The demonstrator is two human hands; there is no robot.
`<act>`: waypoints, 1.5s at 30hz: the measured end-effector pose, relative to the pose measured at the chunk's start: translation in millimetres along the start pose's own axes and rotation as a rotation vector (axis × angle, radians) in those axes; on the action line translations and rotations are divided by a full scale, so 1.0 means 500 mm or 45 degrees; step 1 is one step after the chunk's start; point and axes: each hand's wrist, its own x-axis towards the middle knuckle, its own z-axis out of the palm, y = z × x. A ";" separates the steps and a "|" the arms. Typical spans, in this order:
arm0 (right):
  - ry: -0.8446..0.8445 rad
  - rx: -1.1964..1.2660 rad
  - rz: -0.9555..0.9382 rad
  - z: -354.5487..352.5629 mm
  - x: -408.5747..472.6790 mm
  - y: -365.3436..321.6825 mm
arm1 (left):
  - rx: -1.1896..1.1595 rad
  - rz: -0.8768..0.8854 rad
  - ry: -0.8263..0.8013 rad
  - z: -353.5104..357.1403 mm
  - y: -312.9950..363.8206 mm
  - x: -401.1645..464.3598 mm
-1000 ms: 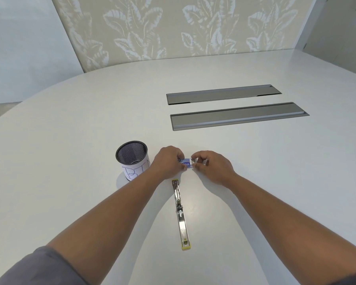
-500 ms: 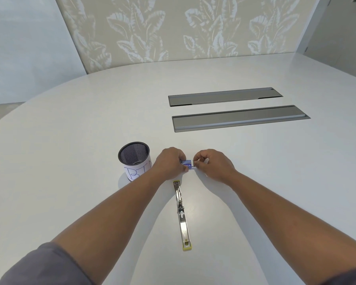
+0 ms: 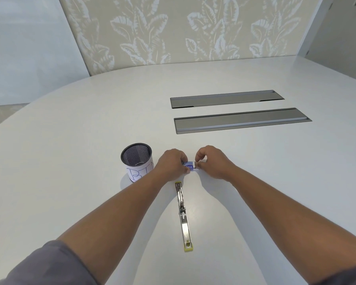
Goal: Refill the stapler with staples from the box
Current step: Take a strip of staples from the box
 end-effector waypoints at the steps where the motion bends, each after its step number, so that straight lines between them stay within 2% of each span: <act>1: 0.003 0.024 -0.011 -0.002 -0.001 0.000 | 0.007 0.004 -0.001 0.000 0.000 -0.001; 12: 0.030 0.099 -0.090 -0.012 -0.014 -0.002 | -0.039 -0.013 0.012 0.002 -0.002 -0.001; 25: 0.130 -0.014 -0.155 0.000 -0.022 0.012 | -0.039 -0.004 0.020 0.005 -0.005 0.000; 30: 0.089 0.213 -0.178 -0.004 -0.026 0.011 | -0.046 -0.013 0.017 0.004 -0.005 -0.001; 33: 0.089 0.570 -0.067 -0.014 -0.026 0.010 | -0.053 -0.021 0.017 0.005 -0.006 -0.001; 36: -0.077 0.838 0.003 -0.025 -0.031 0.010 | -0.048 -0.031 0.014 0.005 -0.006 0.000; 40: -0.364 0.631 0.022 -0.010 -0.043 0.007 | -0.039 -0.020 0.015 0.005 -0.005 0.000; 45: -0.343 0.437 0.025 0.003 -0.040 0.002 | -0.036 -0.004 0.019 0.005 -0.006 -0.001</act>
